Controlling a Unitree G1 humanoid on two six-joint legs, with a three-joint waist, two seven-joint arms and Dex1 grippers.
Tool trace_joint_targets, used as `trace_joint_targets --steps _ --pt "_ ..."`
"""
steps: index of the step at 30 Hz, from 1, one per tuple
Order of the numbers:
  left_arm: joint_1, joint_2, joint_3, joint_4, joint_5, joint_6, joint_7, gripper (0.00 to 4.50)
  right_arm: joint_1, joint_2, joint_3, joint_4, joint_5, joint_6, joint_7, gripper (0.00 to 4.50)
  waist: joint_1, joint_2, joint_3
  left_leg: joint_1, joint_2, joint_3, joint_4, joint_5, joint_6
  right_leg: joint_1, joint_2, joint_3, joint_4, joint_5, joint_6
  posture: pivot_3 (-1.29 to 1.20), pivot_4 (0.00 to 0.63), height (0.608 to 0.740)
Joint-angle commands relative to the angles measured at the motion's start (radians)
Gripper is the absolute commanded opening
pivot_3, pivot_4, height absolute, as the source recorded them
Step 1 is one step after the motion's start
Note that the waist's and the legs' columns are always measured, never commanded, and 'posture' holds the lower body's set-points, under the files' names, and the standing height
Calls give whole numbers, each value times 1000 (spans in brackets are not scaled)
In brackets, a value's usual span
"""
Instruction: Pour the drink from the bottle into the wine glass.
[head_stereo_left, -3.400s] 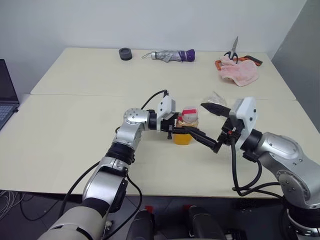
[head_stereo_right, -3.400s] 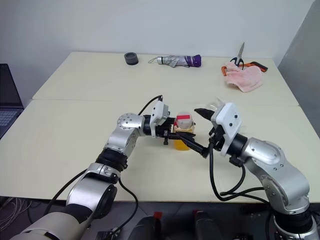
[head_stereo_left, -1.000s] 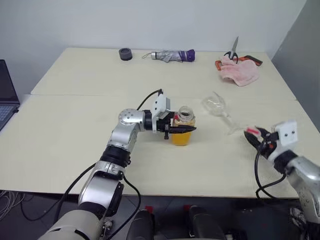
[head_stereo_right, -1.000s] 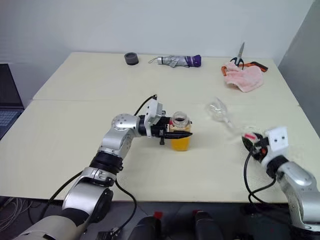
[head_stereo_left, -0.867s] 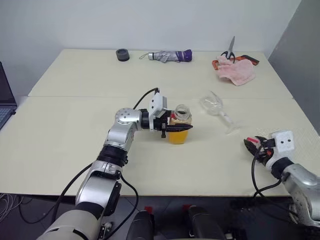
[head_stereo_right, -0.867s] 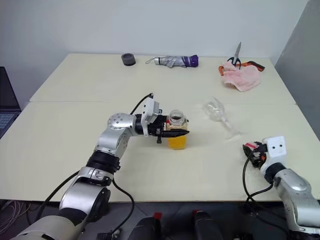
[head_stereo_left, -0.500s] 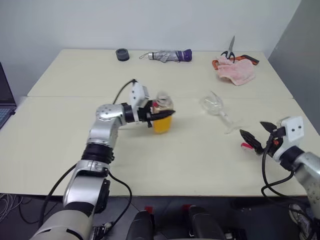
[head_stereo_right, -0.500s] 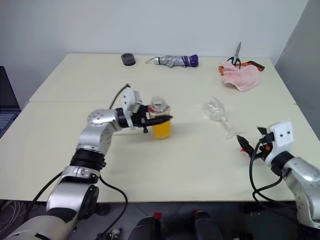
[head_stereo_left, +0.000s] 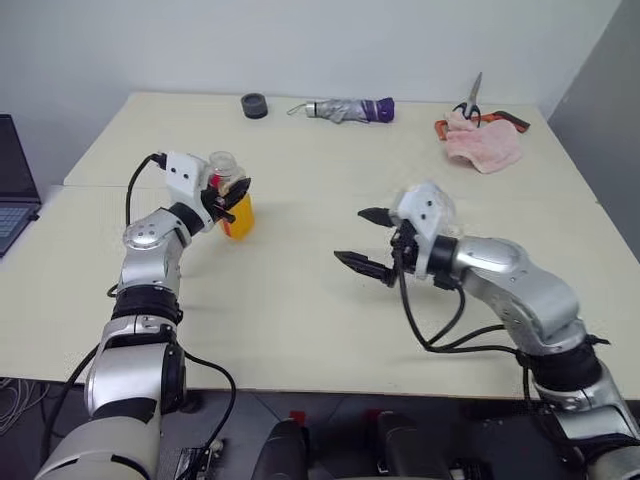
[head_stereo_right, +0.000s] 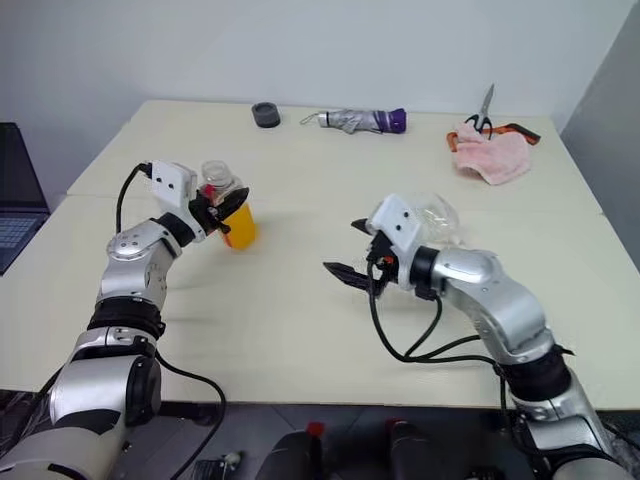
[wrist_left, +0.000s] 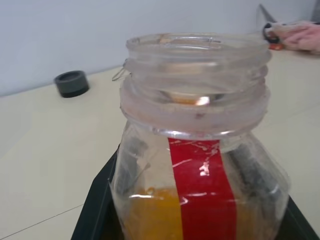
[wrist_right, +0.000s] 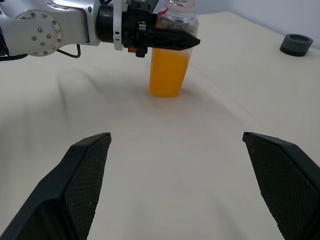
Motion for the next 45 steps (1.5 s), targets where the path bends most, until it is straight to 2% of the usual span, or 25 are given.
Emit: trace_joint_targets --steps 1,7,8,15,23,29,38,43,45 --pt "-31 22 38 24 5 -21 77 1695 -43 23 15 12 -40 -43 18 4500 -1 0 0 0 0 0 0 0 0 0 0 0 0 0 0 0 150 740" --pt "-32 1 54 72 -3 -28 122 1695 -80 75 20 58 -88 -67 20 4500 -2 0 0 2 0 0 0 0 0 0 4 -1 2 0 0 0 150 740" --pt "-32 -2 59 74 -8 -27 127 2421 -82 79 19 60 -93 -68 21 4500 -2 0 0 2 0 0 0 0 0 0 4 -1 2 0 0 0 150 740" --pt "-24 -7 67 72 -16 -30 115 4478 -66 103 15 31 -103 -47 22 4500 -2 0 0 2 0 -1 0 0 0 0 4 -1 2 0 0 0 150 740" --pt "49 -22 58 -13 2 -40 156 4478 -28 107 15 -8 -101 -24 20 4500 -2 0 0 1 0 -1 0 0 0 0 3 -1 2 0 0 0 150 740" --pt "147 -40 59 -146 12 -24 214 4478 24 86 9 -59 -96 -8 28 4500 -2 0 0 2 1 -1 0 0 0 0 3 -1 2 0 0 0 150 740" --pt "312 -44 80 -385 7 47 314 4478 105 31 -25 -146 -79 -8 44 4500 -2 0 0 2 1 -1 0 0 0 0 1 -1 2 0 0 0 150 740" --pt "440 -69 93 -566 0 118 370 4478 160 -6 -59 -198 -61 -3 49 4500 -2 -1 -1 2 3 -1 -1 0 0 1 1 0 2 0 0 0 150 740" --pt "547 -86 87 -703 3 167 387 4478 200 -27 -105 -233 -45 3 39 4500 -2 -1 -1 2 2 -1 0 0 0 1 1 0 1 0 0 0 150 740"
